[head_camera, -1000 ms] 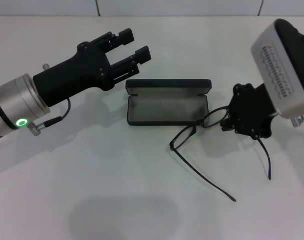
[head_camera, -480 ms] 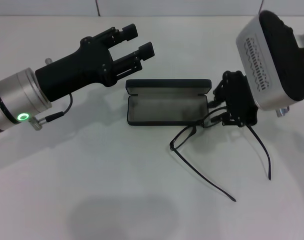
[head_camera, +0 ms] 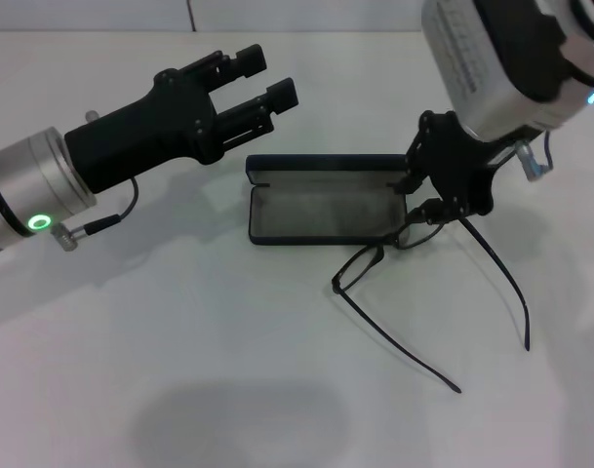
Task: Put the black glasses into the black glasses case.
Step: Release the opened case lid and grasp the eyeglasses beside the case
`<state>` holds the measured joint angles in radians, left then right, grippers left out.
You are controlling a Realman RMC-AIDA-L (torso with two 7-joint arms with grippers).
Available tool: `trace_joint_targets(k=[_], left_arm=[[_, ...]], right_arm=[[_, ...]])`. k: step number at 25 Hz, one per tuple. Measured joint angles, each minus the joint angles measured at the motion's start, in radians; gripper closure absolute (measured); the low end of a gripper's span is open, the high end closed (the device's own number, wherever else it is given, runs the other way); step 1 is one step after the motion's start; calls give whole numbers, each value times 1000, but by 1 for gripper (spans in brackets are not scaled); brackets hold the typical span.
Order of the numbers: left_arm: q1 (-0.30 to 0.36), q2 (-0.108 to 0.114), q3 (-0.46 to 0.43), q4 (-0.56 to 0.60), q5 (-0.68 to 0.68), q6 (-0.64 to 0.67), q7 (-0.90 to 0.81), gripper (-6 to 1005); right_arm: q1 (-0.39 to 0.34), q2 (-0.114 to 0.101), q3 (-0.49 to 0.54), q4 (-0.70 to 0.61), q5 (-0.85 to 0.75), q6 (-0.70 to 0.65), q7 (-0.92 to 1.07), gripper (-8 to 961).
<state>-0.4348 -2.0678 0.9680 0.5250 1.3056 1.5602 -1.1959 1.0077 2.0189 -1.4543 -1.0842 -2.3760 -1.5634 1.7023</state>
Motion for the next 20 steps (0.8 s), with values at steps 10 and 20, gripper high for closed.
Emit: trace_joint_targets(k=[10, 20], left_arm=[[-21, 23, -3, 2, 0, -11, -86, 316], [-40, 29, 0, 3, 0, -14, -90, 315]], right_arm=[[95, 8, -79, 77, -40, 53, 28, 588], [77, 9, -95, 157, -6, 98, -36, 313]])
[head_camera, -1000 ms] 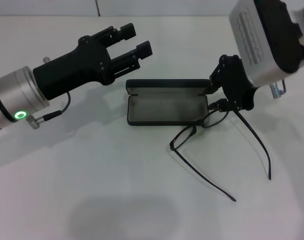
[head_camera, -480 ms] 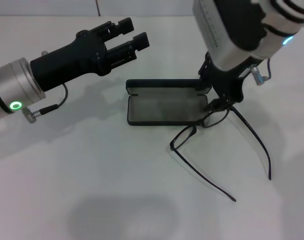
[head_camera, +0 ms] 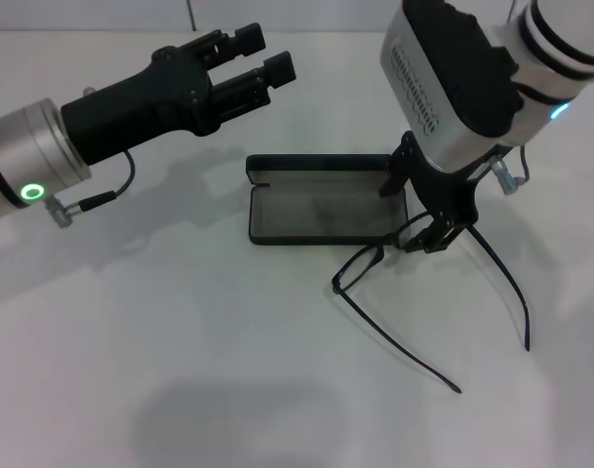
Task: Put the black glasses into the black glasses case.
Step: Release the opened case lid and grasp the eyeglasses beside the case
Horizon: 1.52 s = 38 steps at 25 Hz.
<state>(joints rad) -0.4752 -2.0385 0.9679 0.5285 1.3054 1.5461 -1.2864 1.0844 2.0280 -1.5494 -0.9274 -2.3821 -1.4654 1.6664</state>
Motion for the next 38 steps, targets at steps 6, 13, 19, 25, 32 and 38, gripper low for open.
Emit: trace_joint_targets(k=[6, 13, 19, 25, 32, 38], left_arm=[[-12, 15, -3, -2, 0, -1, -27, 315], [-6, 17, -8, 2, 1, -4, -37, 315], [-9, 20, -8, 2, 2, -8, -36, 315], [-10, 21, -8, 5, 2, -9, -31, 316], [-11, 24, -8, 7, 2, -11, -28, 316], [-13, 25, -8, 7, 8, -16, -28, 316]], right_arm=[[-77, -1, 0, -82, 6, 5, -31, 271], [-57, -4, 3, -65, 15, 1, -51, 272], [-9, 0, -11, 5, 20, 3, -63, 272], [30, 0, -55, 81, 41, 44, -62, 273], [42, 0, -127, 126, 67, 122, -61, 274], [37, 0, -208, 132, 107, 159, -67, 275]])
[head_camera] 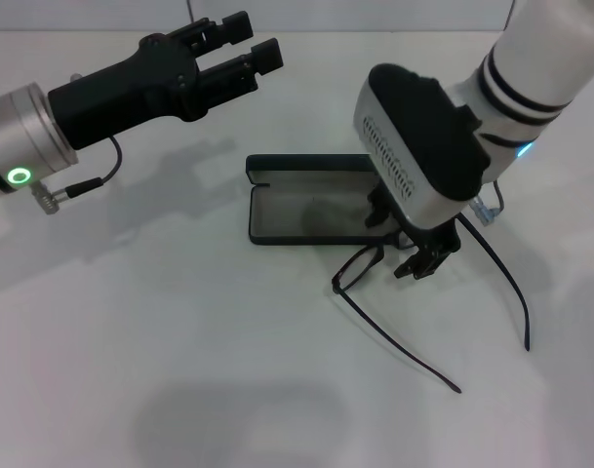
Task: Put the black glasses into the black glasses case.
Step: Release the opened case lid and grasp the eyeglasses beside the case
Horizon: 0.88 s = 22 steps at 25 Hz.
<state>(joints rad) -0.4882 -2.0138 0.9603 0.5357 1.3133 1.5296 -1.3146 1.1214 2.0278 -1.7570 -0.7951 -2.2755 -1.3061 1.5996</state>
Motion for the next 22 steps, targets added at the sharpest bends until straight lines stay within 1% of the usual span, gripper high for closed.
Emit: trace_joint_targets(k=[3, 7, 12, 18, 22], left_arm=[[-3, -1, 0, 0, 2, -5, 0, 316], [-4, -1, 0, -3, 7, -7, 0, 315], [-7, -3, 0, 0, 15, -12, 2, 315], [-9, -2, 3, 1, 18, -22, 10, 315], [-9, 1, -1, 1, 19, -31, 10, 316]], right_arm=[[-4, 0, -33, 9, 1, 21, 0, 283], [-13, 0, -51, 11, 3, 39, 0, 300], [-31, 0, -52, -6, 3, 59, -1, 423], [-33, 0, -45, -9, -1, 79, -1, 649], [-32, 0, -44, -10, 1, 88, -2, 694]])
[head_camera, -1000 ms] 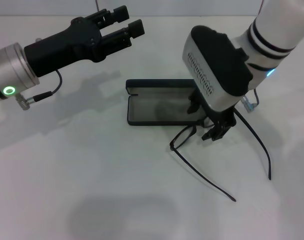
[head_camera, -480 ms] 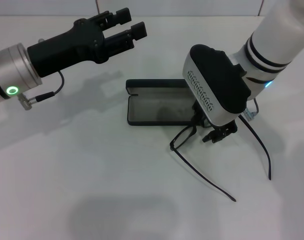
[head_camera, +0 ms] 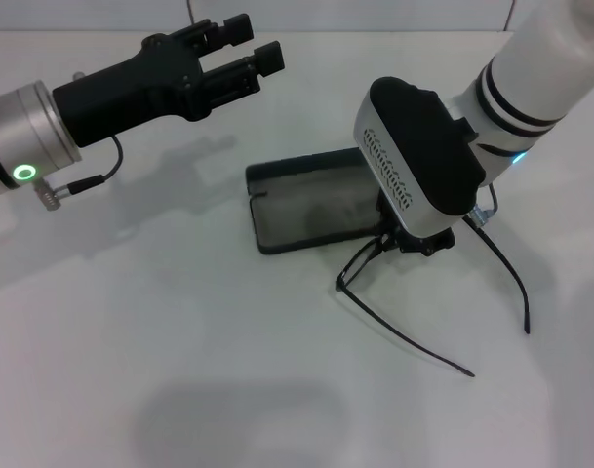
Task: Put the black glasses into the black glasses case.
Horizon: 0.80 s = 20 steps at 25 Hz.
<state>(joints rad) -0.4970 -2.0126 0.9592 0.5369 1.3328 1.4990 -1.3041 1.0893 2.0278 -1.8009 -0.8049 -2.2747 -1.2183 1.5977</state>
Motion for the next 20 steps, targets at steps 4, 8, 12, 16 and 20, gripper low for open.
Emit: trace_joint_targets(k=[4, 8, 12, 16, 20], left_arm=[[1, 4, -1, 0, 0, -1, 0, 316], [2, 8, -1, 0, 0, -1, 2, 316], [0, 10, -1, 0, 0, 0, 2, 316], [0, 11, -1, 0, 0, 4, 2, 316], [11, 11, -1, 1, -8, 39, 0, 316]], right_arm=[[1, 0, 0, -4, 3, -3, 0, 738], [-14, 0, 27, -33, 9, -35, -1, 808], [-60, -5, 115, -108, 2, -106, -8, 847], [-110, -8, 165, -188, -10, -146, -8, 852], [-243, -7, 290, -334, 16, -218, -25, 856]])
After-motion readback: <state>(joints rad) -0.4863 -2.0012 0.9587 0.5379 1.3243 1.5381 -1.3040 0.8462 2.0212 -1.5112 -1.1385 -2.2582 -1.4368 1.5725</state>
